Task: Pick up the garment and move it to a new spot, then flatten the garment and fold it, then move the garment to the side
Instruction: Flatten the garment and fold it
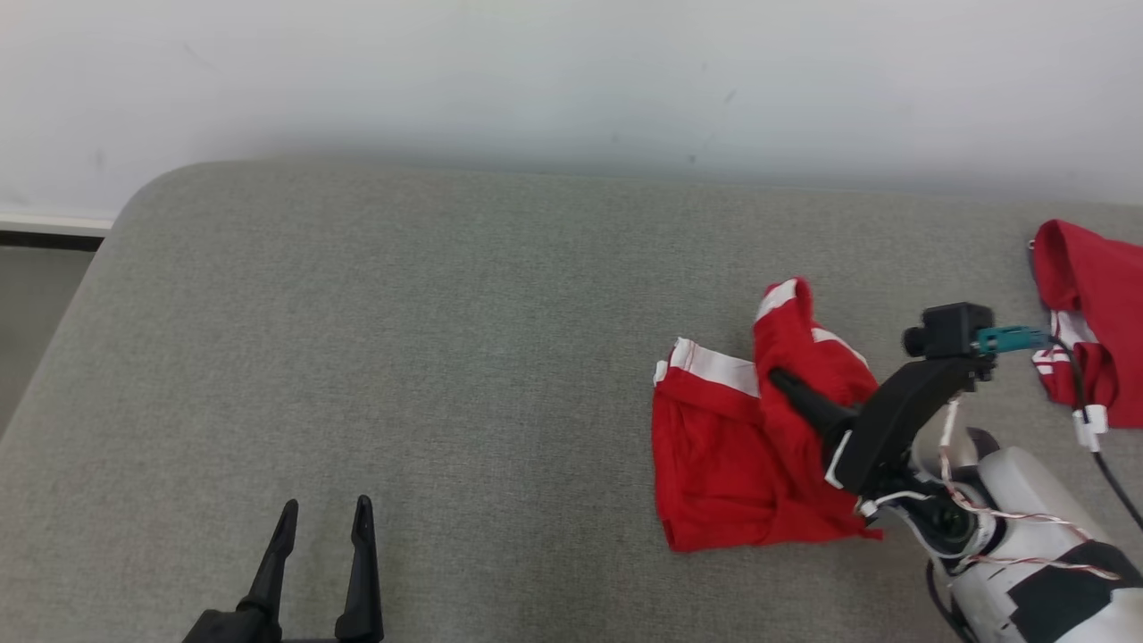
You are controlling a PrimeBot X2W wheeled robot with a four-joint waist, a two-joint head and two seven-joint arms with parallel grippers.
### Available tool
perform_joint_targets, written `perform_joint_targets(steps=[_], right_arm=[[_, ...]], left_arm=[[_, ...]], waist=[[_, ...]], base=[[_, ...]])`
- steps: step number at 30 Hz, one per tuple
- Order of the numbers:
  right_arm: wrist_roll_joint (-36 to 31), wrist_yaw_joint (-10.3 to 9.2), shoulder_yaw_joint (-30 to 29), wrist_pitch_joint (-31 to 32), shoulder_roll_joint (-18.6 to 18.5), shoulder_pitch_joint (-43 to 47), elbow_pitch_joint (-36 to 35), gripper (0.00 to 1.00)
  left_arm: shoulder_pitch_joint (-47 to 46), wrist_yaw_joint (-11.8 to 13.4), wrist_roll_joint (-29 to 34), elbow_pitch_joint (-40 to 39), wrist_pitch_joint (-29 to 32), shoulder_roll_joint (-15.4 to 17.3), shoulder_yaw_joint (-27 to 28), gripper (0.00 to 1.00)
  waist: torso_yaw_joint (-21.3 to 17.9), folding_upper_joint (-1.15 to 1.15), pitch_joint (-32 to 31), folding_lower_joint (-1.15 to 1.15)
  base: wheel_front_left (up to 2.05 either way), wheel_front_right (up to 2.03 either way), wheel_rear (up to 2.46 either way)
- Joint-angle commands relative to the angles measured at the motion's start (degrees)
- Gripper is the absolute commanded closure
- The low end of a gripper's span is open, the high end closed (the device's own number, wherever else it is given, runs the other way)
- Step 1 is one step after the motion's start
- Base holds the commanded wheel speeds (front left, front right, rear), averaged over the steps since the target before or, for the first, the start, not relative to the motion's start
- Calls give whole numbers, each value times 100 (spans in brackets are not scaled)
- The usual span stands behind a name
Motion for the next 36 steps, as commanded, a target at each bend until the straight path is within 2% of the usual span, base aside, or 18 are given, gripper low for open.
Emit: perform_joint_targets(steps=[1, 9, 10, 11, 12, 17, 24, 31, 36], right_arm=[[-135, -14, 51, 11, 46, -15, -9, 100], [-744, -14, 144, -304, 285, 127, 173, 100], [-873, -14, 189, -381, 290, 120, 200, 76], [-959, -14, 225, -454, 305, 122, 212, 21], [-976, -14, 229, -513, 343, 149, 235, 0], [-1230, -14, 303, -901, 221, 174, 110, 0], [-1529, -14, 95, -2081, -56, 358, -216, 0], [-1777, -14, -194, -3137, -106, 768, -466, 0], [-1956, -14, -459, -3594, -116, 1141, -569, 0]], left_arm=[[-90, -4, -22, 23, -17, -5, -22, 0], [-170, 33, -96, 58, -17, -6, -162, 0], [-179, 36, -100, 61, -16, -6, -166, 0], [-185, 41, -107, 64, -16, -6, -171, 0], [-188, 45, -113, 71, -17, -5, -168, 0], [-144, 43, -85, 98, -16, -6, -100, 0], [-30, -9, 20, 76, -17, -6, 173, 0], [37, -40, 164, 32, -17, -5, 510, 0], [51, -71, 194, 39, -17, -5, 692, 0]], waist=[[63, 0, 16, 0], [227, 0, 73, 0], [235, 0, 81, 0], [237, 0, 85, 0], [234, 0, 83, 0], [170, 0, 14, 0], [-85, 0, -148, 0], [-460, 0, -260, 0], [-677, 0, -313, 0]], base=[[0, 0, 0], [0, 0, 0], [0, 0, 0], [0, 0, 0], [0, 0, 0], [0, 0, 0], [0, 0, 0], [0, 0, 0], [0, 0, 0]])
